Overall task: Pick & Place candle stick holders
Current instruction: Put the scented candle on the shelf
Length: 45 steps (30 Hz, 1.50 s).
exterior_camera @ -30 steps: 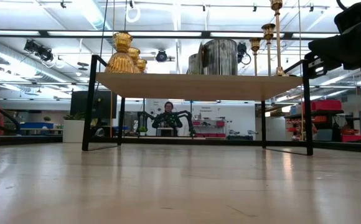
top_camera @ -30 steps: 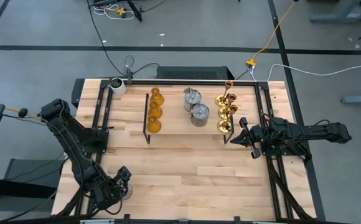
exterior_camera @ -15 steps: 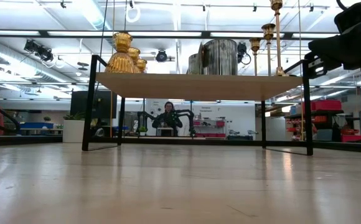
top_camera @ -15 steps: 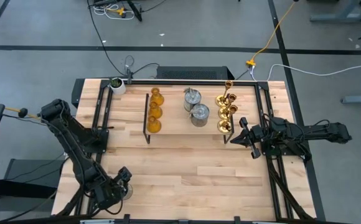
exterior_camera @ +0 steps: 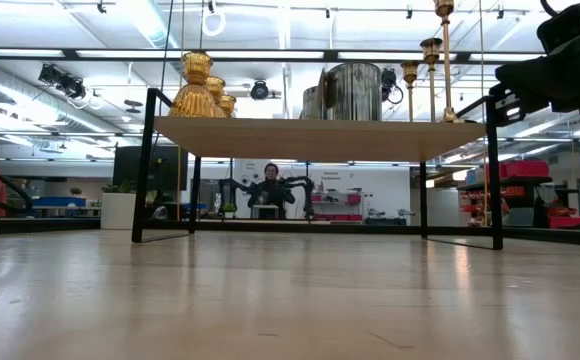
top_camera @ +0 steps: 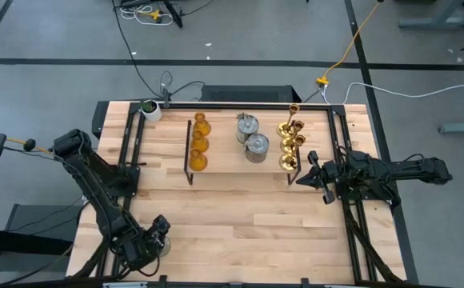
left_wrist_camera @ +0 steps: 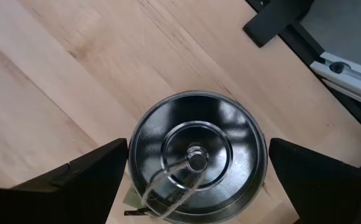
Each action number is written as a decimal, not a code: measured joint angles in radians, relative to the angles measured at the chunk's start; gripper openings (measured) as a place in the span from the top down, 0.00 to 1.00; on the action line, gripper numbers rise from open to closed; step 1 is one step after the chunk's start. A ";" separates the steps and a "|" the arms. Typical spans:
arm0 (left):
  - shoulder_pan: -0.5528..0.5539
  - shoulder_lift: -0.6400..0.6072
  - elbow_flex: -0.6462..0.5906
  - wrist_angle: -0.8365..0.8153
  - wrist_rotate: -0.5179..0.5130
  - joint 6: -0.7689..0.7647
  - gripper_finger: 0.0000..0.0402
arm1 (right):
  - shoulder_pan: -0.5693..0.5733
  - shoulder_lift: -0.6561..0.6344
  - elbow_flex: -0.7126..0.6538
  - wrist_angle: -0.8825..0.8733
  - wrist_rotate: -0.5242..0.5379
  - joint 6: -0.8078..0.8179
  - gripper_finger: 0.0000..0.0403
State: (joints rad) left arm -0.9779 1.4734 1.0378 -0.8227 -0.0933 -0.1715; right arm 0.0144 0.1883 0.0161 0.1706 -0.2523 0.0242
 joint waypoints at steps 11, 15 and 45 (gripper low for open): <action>0.000 0.034 0.000 -0.002 0.022 -0.005 0.01 | 0.000 0.000 0.000 0.000 0.000 0.000 0.97; 0.003 0.034 0.000 -0.001 0.022 -0.004 0.01 | 0.000 0.000 0.000 0.000 0.000 0.000 0.97; 0.022 0.068 0.000 0.010 0.042 0.000 0.06 | 0.000 0.000 0.000 0.000 0.000 0.000 0.97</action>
State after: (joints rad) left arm -0.9562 1.5410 1.0378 -0.8127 -0.0514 -0.1715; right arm 0.0143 0.1883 0.0158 0.1707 -0.2520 0.0242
